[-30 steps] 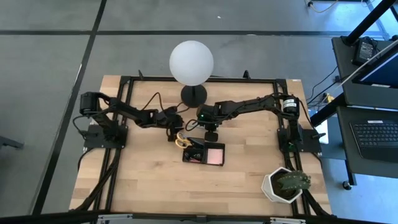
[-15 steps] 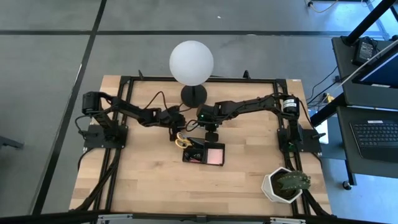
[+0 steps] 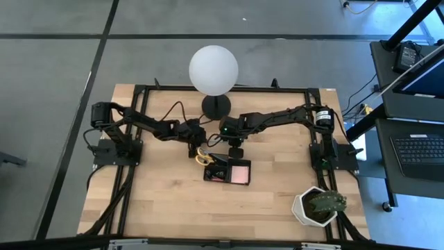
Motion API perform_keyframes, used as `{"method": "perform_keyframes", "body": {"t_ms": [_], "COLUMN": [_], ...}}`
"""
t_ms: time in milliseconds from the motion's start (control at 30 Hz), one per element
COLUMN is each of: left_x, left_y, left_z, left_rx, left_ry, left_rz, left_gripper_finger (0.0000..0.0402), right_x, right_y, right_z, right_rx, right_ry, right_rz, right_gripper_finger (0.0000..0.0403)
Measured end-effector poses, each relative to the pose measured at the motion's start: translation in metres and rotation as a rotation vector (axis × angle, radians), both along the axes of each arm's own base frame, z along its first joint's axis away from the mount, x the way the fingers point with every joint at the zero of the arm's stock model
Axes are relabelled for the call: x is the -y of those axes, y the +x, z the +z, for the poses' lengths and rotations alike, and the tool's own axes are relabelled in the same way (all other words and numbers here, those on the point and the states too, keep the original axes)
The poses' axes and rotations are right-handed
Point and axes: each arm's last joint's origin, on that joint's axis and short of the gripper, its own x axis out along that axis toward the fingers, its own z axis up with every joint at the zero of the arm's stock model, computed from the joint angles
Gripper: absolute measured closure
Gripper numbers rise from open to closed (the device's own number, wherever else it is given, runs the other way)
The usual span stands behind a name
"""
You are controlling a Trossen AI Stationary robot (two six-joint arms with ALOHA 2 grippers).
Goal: Pick and place office supplies into organizer
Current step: Put the light blue pencil into the black desk organizer
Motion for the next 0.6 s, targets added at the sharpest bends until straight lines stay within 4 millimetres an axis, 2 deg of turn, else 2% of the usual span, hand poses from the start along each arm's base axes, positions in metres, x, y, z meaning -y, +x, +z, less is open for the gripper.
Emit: {"method": "perform_keyframes", "body": {"t_ms": [133, 433, 600], "left_x": [0.000, 0.000, 0.000], "left_y": [0.000, 0.000, 0.000], "left_z": [0.000, -0.006, -0.006], "left_rx": [-0.004, -0.023, -0.018], "left_ry": [0.005, -0.026, -0.027], "left_rz": [0.004, 0.029, 0.031], "left_gripper_finger": [0.0397, 0.0399, 0.0399], "right_x": [0.000, 0.000, 0.000], "right_y": [0.000, 0.000, 0.001], "right_z": [0.000, 0.003, 0.022], "right_rx": [0.000, -0.002, -0.027], "right_ry": [-0.001, -0.001, 0.013], "right_rz": [0.000, 0.003, -0.025], "right_gripper_finger": [0.0396, 0.0392, 0.0354]}}
